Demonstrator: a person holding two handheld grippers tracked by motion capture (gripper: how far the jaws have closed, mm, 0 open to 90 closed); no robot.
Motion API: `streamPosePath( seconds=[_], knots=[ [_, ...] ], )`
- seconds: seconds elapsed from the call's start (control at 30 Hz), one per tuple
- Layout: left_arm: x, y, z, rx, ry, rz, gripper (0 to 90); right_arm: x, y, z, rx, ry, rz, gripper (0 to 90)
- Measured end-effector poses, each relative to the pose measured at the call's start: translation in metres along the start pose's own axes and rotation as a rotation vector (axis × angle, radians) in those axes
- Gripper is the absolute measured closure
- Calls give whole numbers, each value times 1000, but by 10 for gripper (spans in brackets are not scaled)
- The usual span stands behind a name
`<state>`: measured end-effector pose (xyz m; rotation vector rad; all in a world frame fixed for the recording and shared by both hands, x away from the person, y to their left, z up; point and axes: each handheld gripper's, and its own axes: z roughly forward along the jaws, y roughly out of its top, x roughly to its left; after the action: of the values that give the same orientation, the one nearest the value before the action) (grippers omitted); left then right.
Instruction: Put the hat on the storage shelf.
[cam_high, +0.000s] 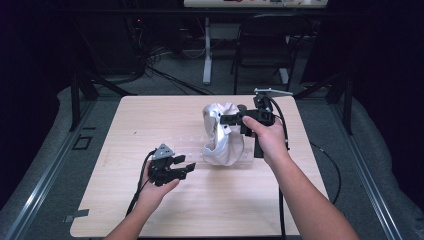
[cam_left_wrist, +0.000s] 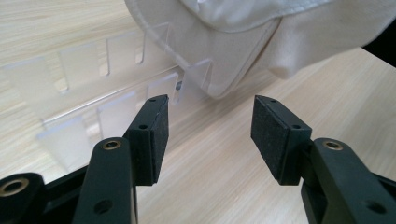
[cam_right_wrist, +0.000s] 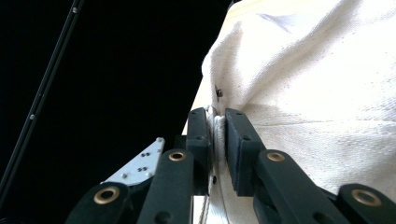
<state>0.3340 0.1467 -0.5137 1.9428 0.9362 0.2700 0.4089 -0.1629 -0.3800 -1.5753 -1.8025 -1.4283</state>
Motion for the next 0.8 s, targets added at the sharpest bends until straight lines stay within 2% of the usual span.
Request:
streamPosePath(
  seconds=[0.07, 0.13, 0.17, 0.2, 0.3, 0.4, 0.57, 0.6, 0.67, 0.77, 0.8],
  knots=[
    [0, -2, -3, -3, 4, 8, 475, 0, 0, -1, -7, -1, -6, 786],
    [1, -9, -13, -11, 38, 41, 477, 1, -1, -2, -13, -5, -19, 757],
    [1, -9, -13, -11, 38, 41, 476, 1, -1, -3, -17, -8, -24, 741],
    [1, -13, -19, -7, 61, 56, 475, 1, -1, -4, -24, -8, -25, 715],
    [2, -18, -25, -13, 79, 58, 466, 3, -2, -6, -42, -7, -28, 677],
    [6, -25, -37, -16, 101, 64, 465, 6, -4, -11, -66, -11, -57, 614],
    [13, -32, -47, -19, 134, 72, 459, 9, -7, -18, -82, -23, -81, 607],
    [17, -38, -51, -18, 148, 75, 459, 11, -8, -21, -82, -23, -85, 603],
    [20, -41, -53, -18, 154, 71, 459, 12, -10, -25, -83, -25, -96, 598],
    [30, -48, -59, -24, 174, 29, 459, 14, -13, -31, -80, -18, -112, 590],
    [30, -48, -59, -24, 174, 29, 459, 14, -15, -33, -84, -17, -117, 581]
  ],
)
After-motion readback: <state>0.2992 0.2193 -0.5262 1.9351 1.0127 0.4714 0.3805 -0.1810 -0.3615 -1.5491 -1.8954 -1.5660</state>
